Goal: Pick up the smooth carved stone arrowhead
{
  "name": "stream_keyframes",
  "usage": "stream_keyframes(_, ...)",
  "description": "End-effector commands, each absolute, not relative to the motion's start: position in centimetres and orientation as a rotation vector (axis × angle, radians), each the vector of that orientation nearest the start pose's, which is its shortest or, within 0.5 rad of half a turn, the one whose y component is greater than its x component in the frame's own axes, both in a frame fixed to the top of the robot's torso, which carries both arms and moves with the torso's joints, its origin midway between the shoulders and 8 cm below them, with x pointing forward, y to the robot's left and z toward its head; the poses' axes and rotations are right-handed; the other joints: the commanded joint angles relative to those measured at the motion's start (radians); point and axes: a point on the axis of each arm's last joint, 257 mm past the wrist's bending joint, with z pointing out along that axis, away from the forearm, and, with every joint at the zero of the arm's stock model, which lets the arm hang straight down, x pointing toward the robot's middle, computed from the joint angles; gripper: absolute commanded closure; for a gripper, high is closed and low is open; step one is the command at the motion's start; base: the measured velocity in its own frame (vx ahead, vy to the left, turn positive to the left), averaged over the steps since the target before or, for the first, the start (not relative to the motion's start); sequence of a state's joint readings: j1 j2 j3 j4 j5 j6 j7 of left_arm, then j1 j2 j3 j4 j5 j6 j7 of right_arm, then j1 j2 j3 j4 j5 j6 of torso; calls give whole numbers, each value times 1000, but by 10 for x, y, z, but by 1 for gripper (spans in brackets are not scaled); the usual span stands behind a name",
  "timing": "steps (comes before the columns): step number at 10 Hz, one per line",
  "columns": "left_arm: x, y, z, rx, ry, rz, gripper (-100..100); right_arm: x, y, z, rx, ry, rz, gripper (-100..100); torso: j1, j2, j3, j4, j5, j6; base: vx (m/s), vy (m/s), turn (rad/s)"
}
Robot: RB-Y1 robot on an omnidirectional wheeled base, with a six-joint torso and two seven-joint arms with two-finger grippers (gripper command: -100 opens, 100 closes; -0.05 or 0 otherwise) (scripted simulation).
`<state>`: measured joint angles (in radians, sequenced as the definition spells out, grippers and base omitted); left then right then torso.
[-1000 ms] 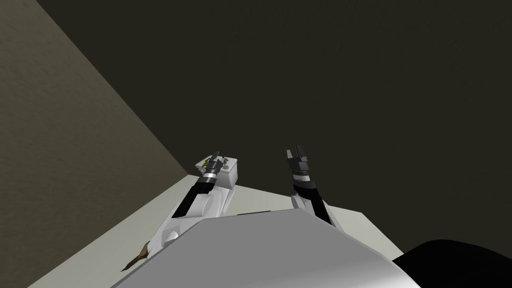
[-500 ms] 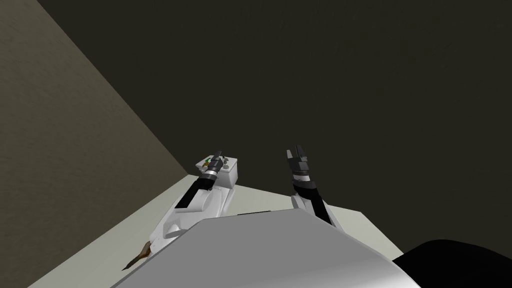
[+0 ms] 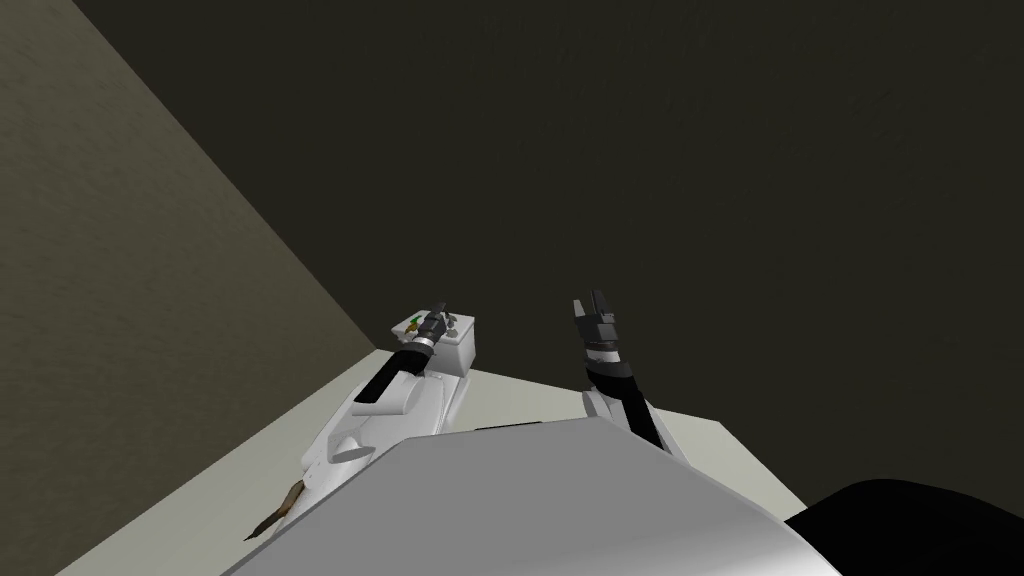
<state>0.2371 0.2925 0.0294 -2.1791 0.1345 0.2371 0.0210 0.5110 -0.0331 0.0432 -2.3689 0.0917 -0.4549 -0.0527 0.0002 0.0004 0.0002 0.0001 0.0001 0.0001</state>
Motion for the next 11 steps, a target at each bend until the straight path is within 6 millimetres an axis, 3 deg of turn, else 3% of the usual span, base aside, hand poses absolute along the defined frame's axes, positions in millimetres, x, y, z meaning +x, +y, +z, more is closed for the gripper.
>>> stream_keyframes(1,474,287,-91,-1004,1225,-1140,-100,336,-250,50,577,657,1339,0,0,0,0,0,0,0,-12,3,-11)
stream_keyframes(11,502,316,-118,-1054,1397,-934,-100,336,-250,50,577,657,1339,0,0,0,0,0,0,0,-8,3,-18)
